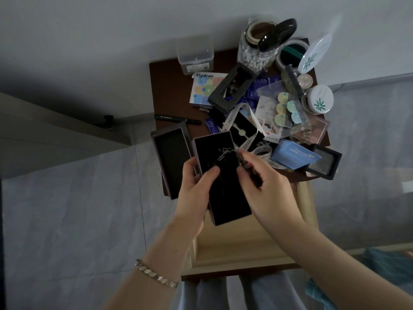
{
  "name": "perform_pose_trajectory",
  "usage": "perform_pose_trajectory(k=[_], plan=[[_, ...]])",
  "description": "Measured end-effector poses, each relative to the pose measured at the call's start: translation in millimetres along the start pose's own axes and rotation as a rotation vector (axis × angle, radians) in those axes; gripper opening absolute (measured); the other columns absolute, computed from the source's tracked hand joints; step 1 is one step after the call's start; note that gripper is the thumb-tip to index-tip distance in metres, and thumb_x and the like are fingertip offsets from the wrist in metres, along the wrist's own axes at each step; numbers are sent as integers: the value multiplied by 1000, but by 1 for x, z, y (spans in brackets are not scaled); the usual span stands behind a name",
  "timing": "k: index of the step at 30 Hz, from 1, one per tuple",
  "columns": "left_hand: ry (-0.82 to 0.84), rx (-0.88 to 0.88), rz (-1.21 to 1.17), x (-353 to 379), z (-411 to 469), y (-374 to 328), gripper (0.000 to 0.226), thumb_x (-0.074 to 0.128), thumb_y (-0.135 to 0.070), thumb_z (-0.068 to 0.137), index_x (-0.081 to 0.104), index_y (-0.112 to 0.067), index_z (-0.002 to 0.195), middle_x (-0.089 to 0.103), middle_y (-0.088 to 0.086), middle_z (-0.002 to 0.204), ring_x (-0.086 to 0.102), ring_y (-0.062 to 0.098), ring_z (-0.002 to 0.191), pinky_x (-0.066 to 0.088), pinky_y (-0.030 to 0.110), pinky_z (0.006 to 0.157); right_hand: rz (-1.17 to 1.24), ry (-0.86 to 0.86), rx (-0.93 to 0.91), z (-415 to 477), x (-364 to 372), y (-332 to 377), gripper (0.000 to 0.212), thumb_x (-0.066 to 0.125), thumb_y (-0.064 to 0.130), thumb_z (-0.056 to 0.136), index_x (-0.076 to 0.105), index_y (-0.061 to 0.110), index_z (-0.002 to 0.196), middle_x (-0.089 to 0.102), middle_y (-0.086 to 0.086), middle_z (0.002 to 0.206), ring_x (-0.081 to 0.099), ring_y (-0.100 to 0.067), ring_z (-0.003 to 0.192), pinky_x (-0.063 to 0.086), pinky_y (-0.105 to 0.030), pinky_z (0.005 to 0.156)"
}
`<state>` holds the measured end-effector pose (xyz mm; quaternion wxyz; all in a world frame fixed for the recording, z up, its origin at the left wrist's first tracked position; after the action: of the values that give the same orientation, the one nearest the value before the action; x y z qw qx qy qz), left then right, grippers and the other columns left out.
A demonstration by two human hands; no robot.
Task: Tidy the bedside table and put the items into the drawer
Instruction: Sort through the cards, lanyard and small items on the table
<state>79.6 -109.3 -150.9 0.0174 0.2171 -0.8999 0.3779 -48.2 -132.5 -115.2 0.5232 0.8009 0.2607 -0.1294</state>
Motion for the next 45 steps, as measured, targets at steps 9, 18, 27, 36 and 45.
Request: perform_pose_trajectory(k=[9,18,27,36,45], plan=[[3,42,40,4,1,-5,26,56,-15,89,49,-32,108,66,0,100,67,16,90,55,30,73,-391,12,-236,-7,5,11,50,51,13,88,44,23,137,56,-4,102,59,-20,83,49,-26,59],[21,58,75,14,-4,-4,29,50,-16,92,44,-28,117,65,-6,96,65,9,86,50,26,71,-117,-73,-43,-6,12,9,50,49,10,93,34,12,141,46,-5,122,46,-8,101,27,11,73],[25,-2,15,17,-7,1,20,44,-20,95,48,-34,108,63,0,103,61,19,102,49,39,88,-227,-425,-170,-9,16,4,29,64,26,80,70,17,106,58,0,76,54,-22,81,37,-18,65],[-47,-12,23,6,-6,2,24,49,-26,93,48,-25,117,65,2,104,64,20,100,51,45,90,-10,-141,-153,-2,28,-5,23,53,30,91,65,36,109,43,2,124,38,-14,114,42,-36,96],[-8,76,88,-2,-2,-5,22,52,-24,91,50,-26,113,68,-6,87,69,10,77,55,29,65,760,35,330,4,20,-12,27,62,11,84,63,18,110,71,-2,96,69,-12,87,56,-22,74]])
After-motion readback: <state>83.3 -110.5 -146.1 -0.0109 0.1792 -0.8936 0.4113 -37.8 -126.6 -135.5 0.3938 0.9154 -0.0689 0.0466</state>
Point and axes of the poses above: each hand's wrist, its own z-axis towards the middle knuckle, its own x-axis out of the palm, y = z × x, the point moved 4 cm from there along z, towards the middle knuckle
